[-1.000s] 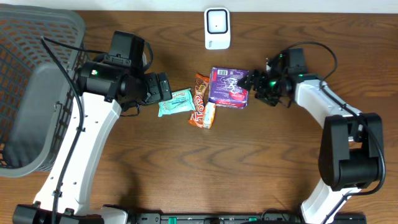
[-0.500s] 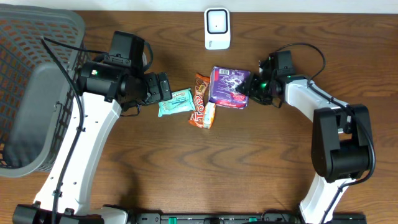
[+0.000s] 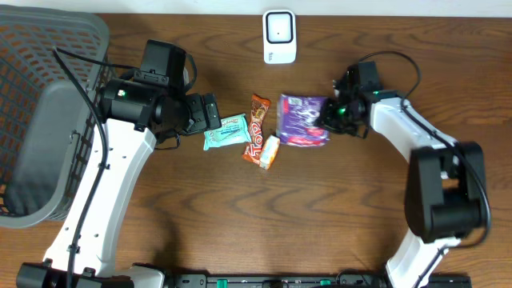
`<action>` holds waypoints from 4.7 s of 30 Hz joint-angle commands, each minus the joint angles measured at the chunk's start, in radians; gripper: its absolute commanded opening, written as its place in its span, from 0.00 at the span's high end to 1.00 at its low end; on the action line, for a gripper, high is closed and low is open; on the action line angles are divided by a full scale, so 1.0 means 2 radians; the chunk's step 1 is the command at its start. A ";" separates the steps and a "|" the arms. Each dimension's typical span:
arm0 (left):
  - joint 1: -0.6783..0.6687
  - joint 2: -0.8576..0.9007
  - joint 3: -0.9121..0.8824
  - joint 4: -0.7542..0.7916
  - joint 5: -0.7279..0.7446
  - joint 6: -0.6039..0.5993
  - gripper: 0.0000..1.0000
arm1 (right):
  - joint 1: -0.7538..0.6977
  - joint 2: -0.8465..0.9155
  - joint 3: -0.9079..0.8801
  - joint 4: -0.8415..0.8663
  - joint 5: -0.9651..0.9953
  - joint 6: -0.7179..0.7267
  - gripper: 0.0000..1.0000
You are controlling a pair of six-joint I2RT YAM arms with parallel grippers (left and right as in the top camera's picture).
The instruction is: Scan the item barcode
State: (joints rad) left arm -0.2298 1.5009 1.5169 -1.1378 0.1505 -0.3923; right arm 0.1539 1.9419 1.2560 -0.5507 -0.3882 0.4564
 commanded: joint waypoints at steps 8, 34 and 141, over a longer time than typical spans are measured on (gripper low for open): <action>0.001 0.001 0.003 -0.001 -0.005 0.002 0.02 | 0.042 -0.119 0.049 -0.188 0.638 0.034 0.99; 0.001 0.001 0.003 -0.001 -0.005 0.002 0.02 | 0.140 -0.010 0.170 -0.160 0.300 0.016 0.06; 0.001 0.001 0.003 -0.001 -0.005 0.002 0.02 | -0.423 0.106 0.293 -0.225 0.032 -0.049 0.03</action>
State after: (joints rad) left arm -0.2302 1.5017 1.5169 -1.1378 0.1505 -0.3923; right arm -0.7013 2.1563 1.8355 -0.9844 -0.2729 0.4229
